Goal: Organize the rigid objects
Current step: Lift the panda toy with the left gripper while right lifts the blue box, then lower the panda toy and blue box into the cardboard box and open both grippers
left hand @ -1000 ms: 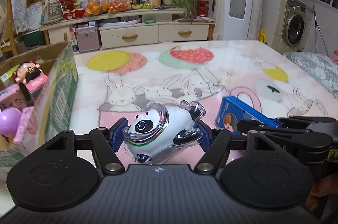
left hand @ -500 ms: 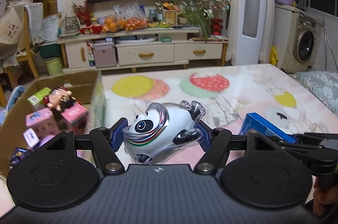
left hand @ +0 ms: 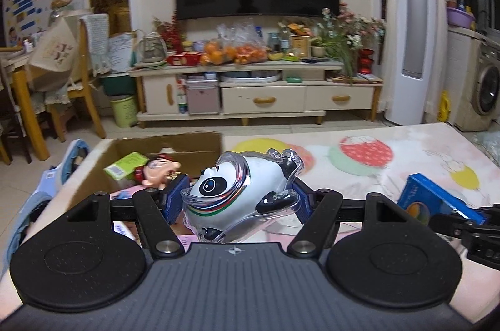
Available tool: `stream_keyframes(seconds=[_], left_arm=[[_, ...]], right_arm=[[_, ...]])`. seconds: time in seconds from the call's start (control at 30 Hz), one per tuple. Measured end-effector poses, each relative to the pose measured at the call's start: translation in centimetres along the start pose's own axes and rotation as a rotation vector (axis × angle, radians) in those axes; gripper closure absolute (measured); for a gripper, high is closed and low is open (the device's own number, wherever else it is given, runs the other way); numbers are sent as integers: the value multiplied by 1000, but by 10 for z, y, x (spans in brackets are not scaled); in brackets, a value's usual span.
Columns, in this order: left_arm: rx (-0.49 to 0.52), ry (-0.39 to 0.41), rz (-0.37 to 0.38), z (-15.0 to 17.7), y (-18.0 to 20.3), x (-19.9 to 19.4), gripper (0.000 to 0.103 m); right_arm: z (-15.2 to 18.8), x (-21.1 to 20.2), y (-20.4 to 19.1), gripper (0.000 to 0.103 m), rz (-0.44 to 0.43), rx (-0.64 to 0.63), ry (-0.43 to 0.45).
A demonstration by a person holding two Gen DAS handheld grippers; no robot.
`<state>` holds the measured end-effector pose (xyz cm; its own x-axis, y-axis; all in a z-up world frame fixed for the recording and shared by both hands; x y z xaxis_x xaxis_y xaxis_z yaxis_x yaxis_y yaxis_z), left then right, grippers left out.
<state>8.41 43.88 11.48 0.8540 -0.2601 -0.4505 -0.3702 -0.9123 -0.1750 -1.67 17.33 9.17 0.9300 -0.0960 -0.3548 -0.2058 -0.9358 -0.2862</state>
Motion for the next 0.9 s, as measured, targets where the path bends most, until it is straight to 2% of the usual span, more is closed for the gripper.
stream_keyframes(seconds=[0.3, 0.53, 0.9], left_arm=[[-44, -39, -67, 5, -39, 14, 19], [-83, -89, -99, 10, -54, 32, 19], [-161, -173, -154, 26, -76, 53, 18]], right_arm=[[-13, 19, -50, 79, -74, -65, -1], [-30, 37, -88, 79, -156, -89, 15], [-49, 95, -142, 79, -249, -101, -7]])
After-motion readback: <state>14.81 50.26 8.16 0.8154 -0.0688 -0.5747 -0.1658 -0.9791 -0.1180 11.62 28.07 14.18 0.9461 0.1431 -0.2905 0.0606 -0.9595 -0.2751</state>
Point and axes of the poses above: each gripper's, at about its wrist camera, not at the fingertips, and x roughly the way its jaws point, y to its right, z to its underside, the point moved 10 cm from there along x, roughly the way its jaws point, and after that the axes turned 7 degrees about x, right-handed, at the moved point
